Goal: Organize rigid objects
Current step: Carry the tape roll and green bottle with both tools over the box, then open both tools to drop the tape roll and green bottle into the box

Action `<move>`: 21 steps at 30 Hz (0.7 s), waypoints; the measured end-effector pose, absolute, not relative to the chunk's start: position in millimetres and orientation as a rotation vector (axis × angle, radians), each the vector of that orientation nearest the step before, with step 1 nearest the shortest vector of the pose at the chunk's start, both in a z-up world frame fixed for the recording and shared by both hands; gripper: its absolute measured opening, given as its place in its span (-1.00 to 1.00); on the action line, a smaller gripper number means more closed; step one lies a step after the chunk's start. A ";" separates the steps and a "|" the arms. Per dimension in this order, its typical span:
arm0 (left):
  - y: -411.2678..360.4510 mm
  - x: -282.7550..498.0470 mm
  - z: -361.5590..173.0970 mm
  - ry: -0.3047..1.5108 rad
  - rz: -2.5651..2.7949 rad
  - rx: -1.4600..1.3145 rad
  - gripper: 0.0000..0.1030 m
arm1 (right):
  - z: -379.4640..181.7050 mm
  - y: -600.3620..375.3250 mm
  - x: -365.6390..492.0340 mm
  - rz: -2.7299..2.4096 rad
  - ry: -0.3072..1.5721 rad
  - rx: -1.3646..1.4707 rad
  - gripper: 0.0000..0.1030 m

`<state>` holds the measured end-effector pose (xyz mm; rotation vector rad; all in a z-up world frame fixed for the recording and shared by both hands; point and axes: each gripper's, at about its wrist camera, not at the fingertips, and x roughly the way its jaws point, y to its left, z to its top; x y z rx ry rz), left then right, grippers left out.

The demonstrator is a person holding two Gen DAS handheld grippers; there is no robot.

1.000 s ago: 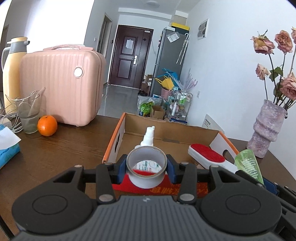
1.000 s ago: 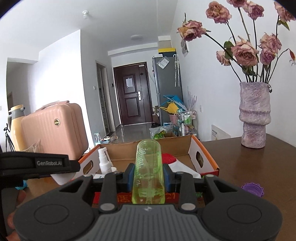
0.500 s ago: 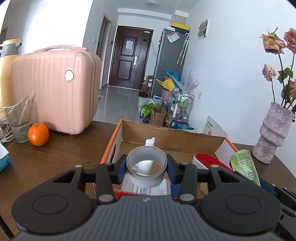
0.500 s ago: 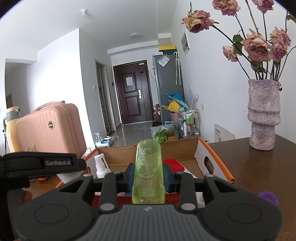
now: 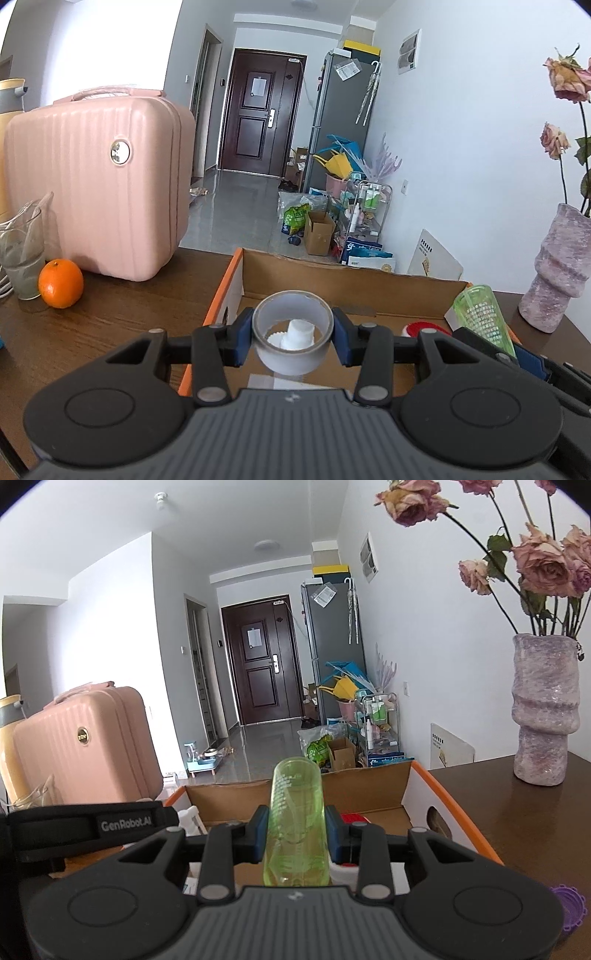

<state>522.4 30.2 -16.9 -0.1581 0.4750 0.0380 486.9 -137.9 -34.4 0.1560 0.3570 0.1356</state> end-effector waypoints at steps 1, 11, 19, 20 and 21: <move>30.2 524.8 -17.4 0.476 0.041 -0.157 -0.13 | -34.7 -136.9 489.1 0.136 0.359 0.154 -0.41; 27.1 542.6 -23.8 0.485 0.051 -0.129 -0.13 | -36.6 -131.1 512.7 0.130 0.386 0.162 -0.41; 27.5 555.1 -26.9 0.490 0.059 -0.114 -0.13 | -37.6 -127.7 530.9 0.123 0.408 0.172 -0.41; 27.7 556.5 -27.4 0.490 0.059 -0.113 -0.13 | -37.8 -126.9 532.9 0.123 0.410 0.172 -0.41; 27.2 557.5 -27.7 0.491 0.059 -0.111 -0.13 | -37.6 -126.3 534.9 0.122 0.413 0.172 -0.41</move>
